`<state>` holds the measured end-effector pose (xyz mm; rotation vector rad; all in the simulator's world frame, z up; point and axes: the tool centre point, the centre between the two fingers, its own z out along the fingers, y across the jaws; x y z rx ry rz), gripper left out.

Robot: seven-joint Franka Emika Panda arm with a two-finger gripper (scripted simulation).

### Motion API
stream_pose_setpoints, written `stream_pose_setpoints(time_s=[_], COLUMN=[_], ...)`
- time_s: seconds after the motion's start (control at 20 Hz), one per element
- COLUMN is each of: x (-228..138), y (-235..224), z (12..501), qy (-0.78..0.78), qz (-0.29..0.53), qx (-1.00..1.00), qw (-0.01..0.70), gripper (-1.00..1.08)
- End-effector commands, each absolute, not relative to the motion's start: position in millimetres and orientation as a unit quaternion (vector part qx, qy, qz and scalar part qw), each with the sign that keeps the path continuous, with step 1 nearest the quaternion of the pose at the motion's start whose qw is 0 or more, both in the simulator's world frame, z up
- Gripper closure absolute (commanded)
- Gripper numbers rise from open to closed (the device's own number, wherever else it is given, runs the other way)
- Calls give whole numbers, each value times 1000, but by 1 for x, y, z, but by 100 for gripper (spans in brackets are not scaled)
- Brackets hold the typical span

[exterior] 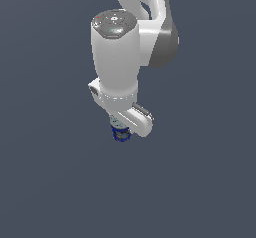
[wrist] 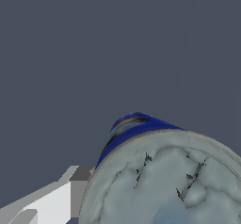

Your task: Pick up the object and move it to a goal position.

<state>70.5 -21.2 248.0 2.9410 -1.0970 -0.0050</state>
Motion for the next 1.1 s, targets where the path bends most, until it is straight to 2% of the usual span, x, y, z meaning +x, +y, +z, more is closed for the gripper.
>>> stream_pose_setpoints(time_s=[0.0, 0.6, 1.05], x=[81, 118, 133], y=[-18, -8, -4], z=[263, 310, 328], qy=[-350, -349, -349], qz=[0, 0, 0], qx=[937, 937, 937], qw=[1, 0, 0], gripper=[108, 108, 108])
